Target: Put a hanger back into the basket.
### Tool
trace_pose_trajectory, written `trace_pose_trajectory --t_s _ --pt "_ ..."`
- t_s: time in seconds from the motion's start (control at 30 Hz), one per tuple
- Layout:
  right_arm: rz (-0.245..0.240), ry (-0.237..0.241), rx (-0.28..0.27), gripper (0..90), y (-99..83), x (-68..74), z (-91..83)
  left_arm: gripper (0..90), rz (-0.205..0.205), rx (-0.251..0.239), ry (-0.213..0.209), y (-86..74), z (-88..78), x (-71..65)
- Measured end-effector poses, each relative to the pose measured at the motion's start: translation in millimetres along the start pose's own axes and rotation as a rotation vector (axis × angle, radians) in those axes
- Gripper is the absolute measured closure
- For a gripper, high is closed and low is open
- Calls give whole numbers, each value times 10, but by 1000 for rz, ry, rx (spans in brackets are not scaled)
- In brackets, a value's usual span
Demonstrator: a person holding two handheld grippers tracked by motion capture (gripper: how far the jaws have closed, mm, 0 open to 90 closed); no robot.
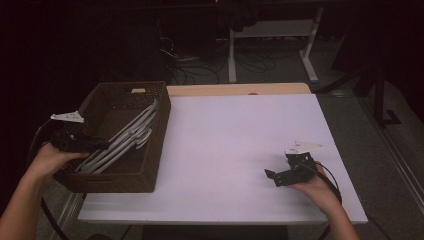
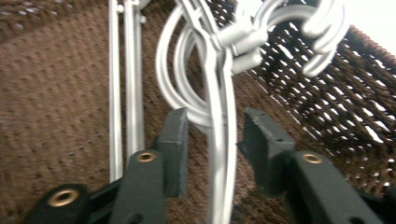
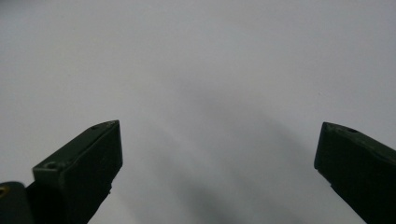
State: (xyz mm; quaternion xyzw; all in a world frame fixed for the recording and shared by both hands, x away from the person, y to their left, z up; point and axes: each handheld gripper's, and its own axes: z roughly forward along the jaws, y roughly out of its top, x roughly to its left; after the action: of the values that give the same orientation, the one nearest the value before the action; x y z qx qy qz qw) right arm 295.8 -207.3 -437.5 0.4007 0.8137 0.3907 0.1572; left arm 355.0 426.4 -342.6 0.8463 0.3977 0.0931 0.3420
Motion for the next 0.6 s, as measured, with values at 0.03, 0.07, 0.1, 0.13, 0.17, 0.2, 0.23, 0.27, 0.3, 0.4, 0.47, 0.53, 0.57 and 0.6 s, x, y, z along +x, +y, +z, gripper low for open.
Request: trace_pose_trajectory --t_s 0.03,0.07,0.1,0.13,0.17,0.2,0.23,0.27,0.3,0.4,0.47,0.53,0.57,0.6 --pt "-1 0 -1 9 1 1 -2 560 -4 -23 1 1 -22 -2" --pt "-1 0 -1 9 1 1 -2 536 -4 -23 1 1 -22 -2" --pt "-1 0 -3 9 4 2 -8 509 -2 -34 3 5 -38 -6" --pt "-1 0 -3 9 4 2 -8 509 -1 -47 4 10 -56 -15" --pt "-2 0 -3 9 5 1 -9 474 0 -65 6 18 -72 -28" --pt "-2 1 -4 9 6 1 -10 442 -3 -82 7 29 -88 -47" --pt "-2 3 -3 9 7 4 -13 378 1 -114 1 63 -114 -93" --pt "-2 4 -3 9 9 7 -15 350 1 -114 1 63 -114 -93" --pt "-3 6 -3 9 13 11 -17 326 7 -137 -12 107 -126 -160" --pt "-5 10 -6 9 23 17 -21 264 17 -160 -32 158 -126 -240" --pt "-15 13 -8 9 45 27 -37 240 33 -185 -51 215 -116 -341" --pt "-14 15 -13 9 53 26 -46 232 53 -205 -71 275 -99 -447" --pt "-16 18 -19 9 67 23 -62 228 61 -217 -81 304 -88 -499" --pt "-17 19 -23 9 73 20 -70 226 74 -236 -101 360 -62 -598"
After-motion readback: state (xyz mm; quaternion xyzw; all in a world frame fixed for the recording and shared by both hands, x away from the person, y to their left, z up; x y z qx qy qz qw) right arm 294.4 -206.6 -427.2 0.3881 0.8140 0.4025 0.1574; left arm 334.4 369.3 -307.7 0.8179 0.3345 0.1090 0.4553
